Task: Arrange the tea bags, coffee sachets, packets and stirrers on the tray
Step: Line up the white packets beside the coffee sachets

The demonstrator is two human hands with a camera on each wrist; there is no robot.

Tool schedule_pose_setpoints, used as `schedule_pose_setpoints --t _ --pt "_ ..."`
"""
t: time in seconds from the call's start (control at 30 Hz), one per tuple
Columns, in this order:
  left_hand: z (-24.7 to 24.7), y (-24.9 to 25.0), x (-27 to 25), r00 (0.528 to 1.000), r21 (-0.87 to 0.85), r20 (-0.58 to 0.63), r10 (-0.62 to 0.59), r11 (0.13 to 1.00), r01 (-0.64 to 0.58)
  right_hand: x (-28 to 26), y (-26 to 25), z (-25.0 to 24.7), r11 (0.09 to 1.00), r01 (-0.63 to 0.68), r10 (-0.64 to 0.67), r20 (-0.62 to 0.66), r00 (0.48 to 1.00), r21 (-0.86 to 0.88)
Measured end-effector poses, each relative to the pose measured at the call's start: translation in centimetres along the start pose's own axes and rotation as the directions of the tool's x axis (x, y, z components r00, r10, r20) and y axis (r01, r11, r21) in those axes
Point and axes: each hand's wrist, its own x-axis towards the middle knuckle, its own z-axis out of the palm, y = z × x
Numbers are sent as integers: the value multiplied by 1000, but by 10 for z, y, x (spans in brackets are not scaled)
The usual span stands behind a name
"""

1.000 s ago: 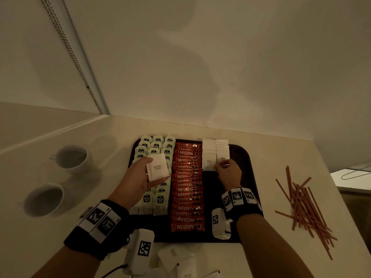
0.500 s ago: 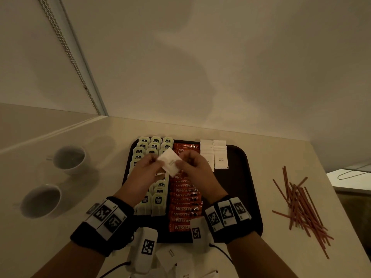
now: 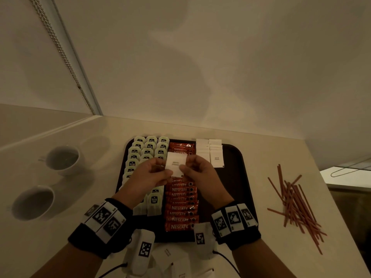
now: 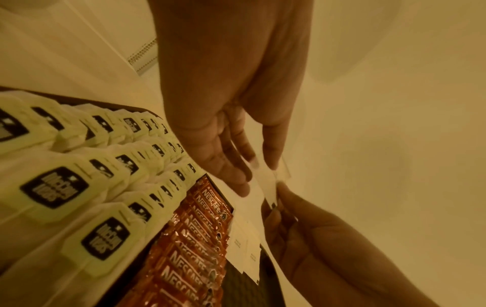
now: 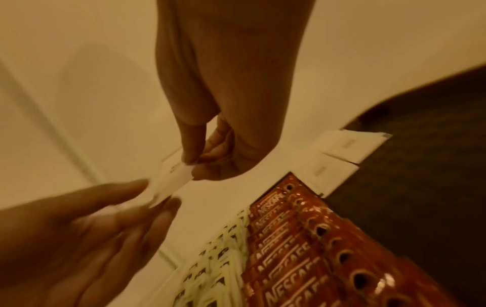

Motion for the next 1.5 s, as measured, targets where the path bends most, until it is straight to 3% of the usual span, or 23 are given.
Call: schedule_pose_setpoints --t 0.07,0.13,0.23,0.33,0.47,0.7,0.9,1.5 --pt "-7 -1 -6 999 49 4 -32 998 32 1 6 -15 994 -47 53 -58 997 101" --pt "-20 -4 -15 999 98 -3 -36 995 36 5 14 -39 991 -106 120 -175 977 84" --pt "-46 -14 -33 999 124 -44 -11 992 17 15 32 -80 978 -184 135 -383 914 -94" --pt "-71 -33 -49 994 155 -108 -28 987 44 24 46 -109 936 -226 71 -485 872 -270" --pt "-100 -64 -67 982 193 -136 -127 969 152 34 52 -124 877 -268 18 -528 849 -400" --pt "-138 -103 -89 935 153 -263 -236 947 282 50 61 -120 892 -277 38 -552 833 -356" --pt "-156 -122 -100 905 120 -300 -303 929 351 52 64 -116 882 -295 29 -582 813 -368" --pt "-161 -127 -103 890 97 -331 -314 927 363 54 59 -105 785 -333 -81 -619 781 -523"
